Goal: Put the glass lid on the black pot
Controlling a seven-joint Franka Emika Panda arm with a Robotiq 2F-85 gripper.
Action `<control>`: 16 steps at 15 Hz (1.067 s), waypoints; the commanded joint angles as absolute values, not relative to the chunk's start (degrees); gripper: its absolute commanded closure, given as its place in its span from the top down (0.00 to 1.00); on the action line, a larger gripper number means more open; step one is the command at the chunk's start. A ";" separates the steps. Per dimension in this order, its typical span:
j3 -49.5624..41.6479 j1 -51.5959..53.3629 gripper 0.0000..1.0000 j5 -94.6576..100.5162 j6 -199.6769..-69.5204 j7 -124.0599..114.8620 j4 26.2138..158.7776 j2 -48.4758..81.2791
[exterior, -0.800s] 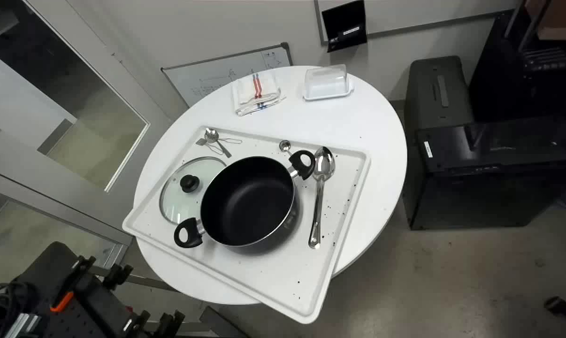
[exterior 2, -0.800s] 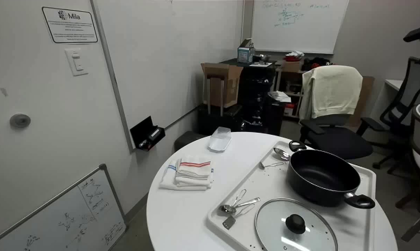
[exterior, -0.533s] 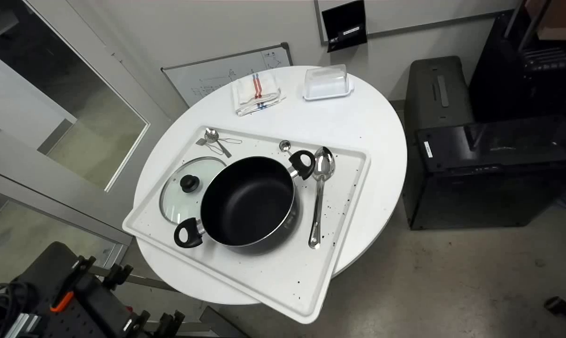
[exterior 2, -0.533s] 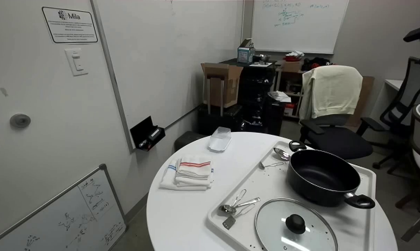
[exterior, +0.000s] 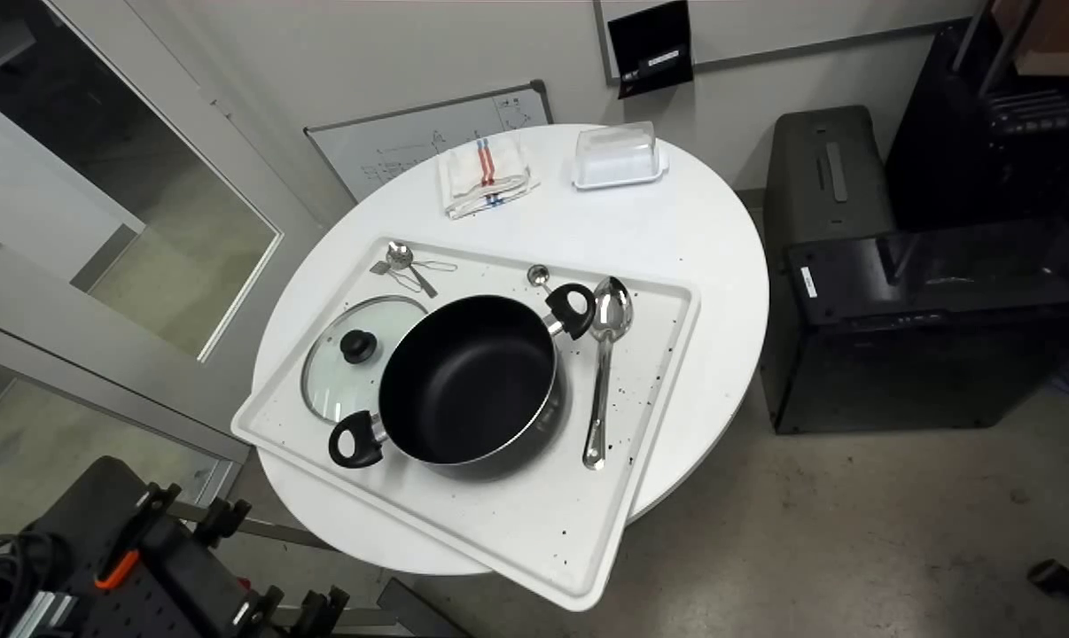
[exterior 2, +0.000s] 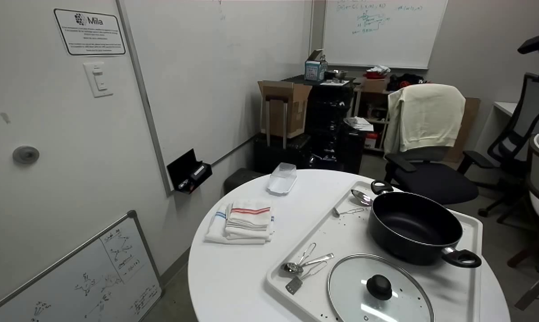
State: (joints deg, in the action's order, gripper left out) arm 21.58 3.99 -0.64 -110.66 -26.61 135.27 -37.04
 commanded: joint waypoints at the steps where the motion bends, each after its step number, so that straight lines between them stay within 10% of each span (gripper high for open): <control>1: 19.69 4.86 1.00 -0.77 -112.51 -25.15 135.58 -33.09; 16: 13.75 5.04 1.00 3.21 -127.45 -16.45 137.95 -4.61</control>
